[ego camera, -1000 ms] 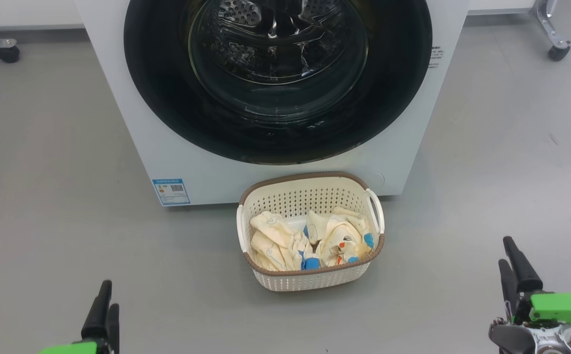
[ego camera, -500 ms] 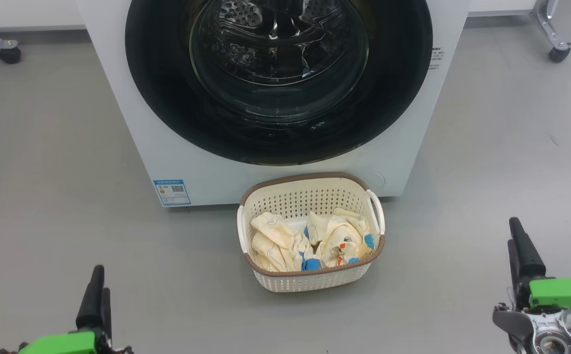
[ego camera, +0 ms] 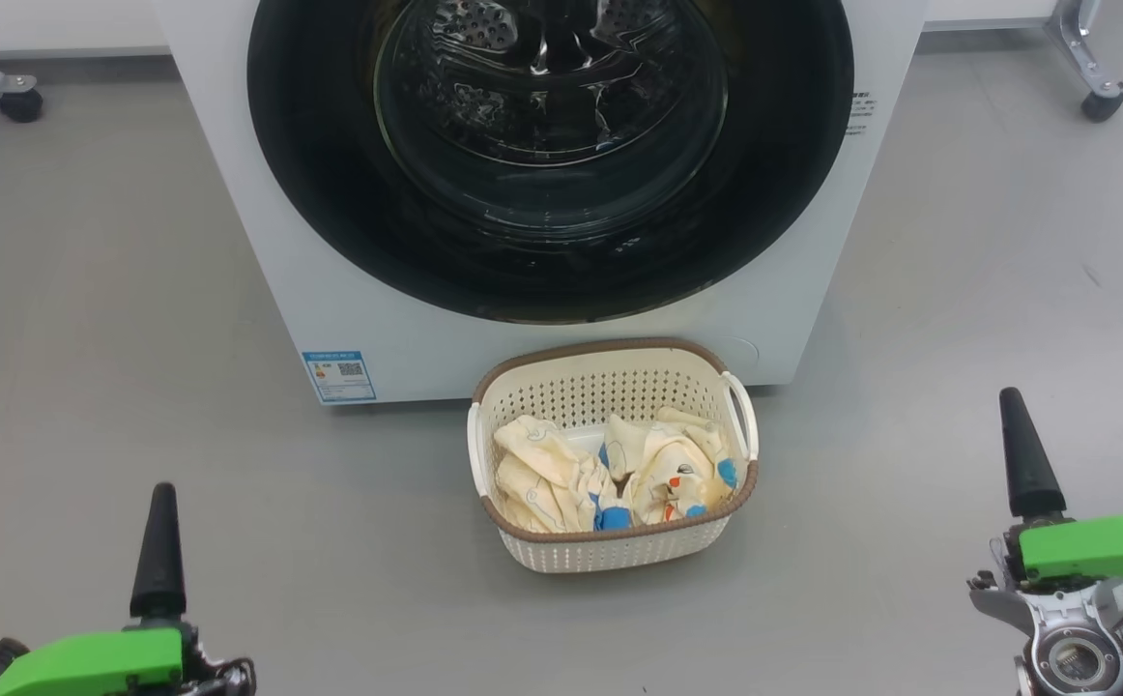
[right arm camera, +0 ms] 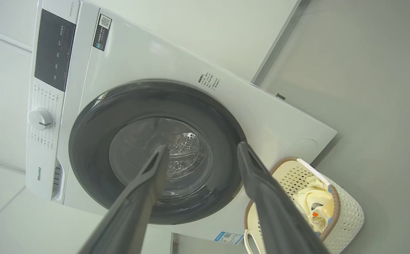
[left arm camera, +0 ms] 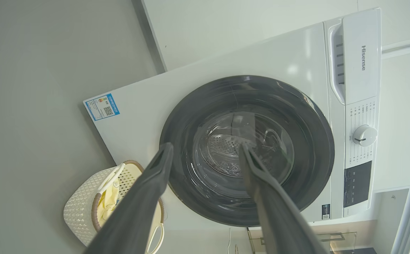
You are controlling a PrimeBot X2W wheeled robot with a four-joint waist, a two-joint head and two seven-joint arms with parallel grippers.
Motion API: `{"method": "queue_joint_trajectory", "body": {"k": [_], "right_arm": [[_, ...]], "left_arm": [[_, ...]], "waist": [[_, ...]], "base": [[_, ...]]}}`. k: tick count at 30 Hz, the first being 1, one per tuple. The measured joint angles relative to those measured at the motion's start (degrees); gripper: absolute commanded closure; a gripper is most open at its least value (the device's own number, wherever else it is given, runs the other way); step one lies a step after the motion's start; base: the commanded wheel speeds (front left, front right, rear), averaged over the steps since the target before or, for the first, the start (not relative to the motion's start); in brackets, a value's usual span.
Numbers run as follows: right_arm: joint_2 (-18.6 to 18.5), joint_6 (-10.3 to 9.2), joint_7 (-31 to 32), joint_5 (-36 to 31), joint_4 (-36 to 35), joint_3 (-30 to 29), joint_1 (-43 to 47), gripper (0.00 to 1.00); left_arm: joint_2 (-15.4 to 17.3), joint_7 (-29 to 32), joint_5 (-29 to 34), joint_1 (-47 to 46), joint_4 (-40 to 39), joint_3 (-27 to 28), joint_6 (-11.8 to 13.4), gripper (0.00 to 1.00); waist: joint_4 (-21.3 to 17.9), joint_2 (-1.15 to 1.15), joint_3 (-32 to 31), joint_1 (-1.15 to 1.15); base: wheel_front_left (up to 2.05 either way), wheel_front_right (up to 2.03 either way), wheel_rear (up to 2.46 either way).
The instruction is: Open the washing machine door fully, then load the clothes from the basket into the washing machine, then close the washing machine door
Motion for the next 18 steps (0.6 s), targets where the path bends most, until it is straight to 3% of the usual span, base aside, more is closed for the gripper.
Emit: {"method": "queue_joint_trajectory", "body": {"k": [12,18], "right_arm": [[0.0,0.0,-1.83,-7.03,-1.47,0.81,-0.63,0.0],[0.0,0.0,-2.82,-11.83,-2.04,1.41,-1.05,0.0]], "left_arm": [[0.03,-1.76,12.68,-0.27,-2.3,-0.43,-0.01,0.0],[0.07,-2.61,16.13,-0.28,-3.83,-1.02,-0.02,0.0]], "waist": [[0.08,0.0,0.13,0.0],[0.15,0.0,0.18,0.0]], "base": [[0.0,0.0,0.0],[0.0,0.0,0.0]]}}
